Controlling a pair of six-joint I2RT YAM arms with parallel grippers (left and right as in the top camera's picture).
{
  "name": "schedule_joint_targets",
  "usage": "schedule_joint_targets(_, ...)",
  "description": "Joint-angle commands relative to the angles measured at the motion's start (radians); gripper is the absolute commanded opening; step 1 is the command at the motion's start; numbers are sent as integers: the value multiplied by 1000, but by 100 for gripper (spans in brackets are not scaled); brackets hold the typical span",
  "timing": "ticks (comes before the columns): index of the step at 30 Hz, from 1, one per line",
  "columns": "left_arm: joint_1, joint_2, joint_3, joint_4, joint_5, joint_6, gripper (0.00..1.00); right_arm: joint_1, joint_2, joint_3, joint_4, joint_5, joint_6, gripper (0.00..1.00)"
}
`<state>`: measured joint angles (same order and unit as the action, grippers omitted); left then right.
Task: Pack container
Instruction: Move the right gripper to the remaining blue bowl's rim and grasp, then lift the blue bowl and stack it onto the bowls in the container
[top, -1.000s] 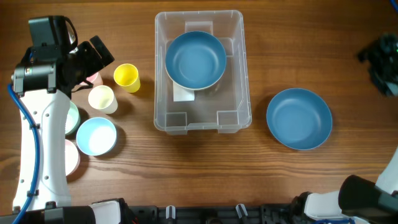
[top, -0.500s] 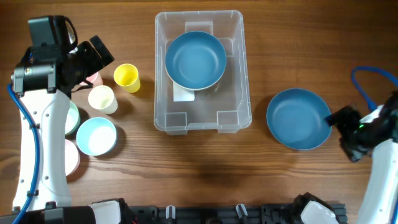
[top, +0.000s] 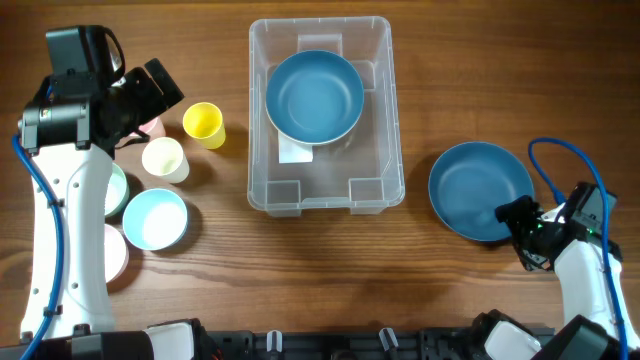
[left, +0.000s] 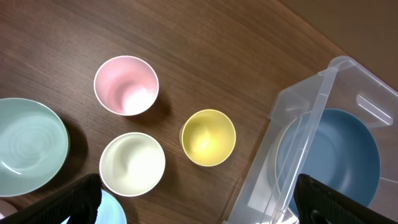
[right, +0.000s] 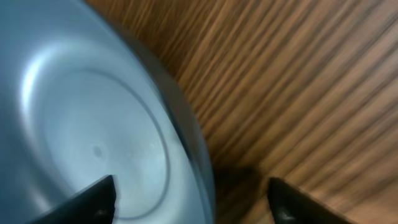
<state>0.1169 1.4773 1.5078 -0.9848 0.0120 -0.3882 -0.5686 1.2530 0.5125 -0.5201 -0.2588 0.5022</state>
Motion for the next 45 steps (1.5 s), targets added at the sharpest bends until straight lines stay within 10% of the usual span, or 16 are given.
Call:
schedule_joint_targets(1, -1, -14, 18, -1, -5, -13, 100, 0, 26, -10, 34, -57, 73, 51)
schedule_joint_targets(7, -1, -14, 18, -5, -5, -13, 100, 0, 26, -9, 101, -105, 137, 4)
schedule_joint_targets(13, -1, -14, 18, -17, -5, -12, 100, 16, 24, 98, 76, -169, 128, 4)
schedule_joint_targets(23, -1, -14, 18, -15, -6, -12, 100, 372, 58, 797, -341, 62, 45, 4)
schedule_joint_targets(32, -1, -14, 18, -15, -6, -9, 100, 714, 530, 1408, -581, 68, -70, 4)
schedule_joint_targets(45, -1, -14, 18, -16, -6, -9, 100, 954, 868, 1477, -361, 281, -128, 4)
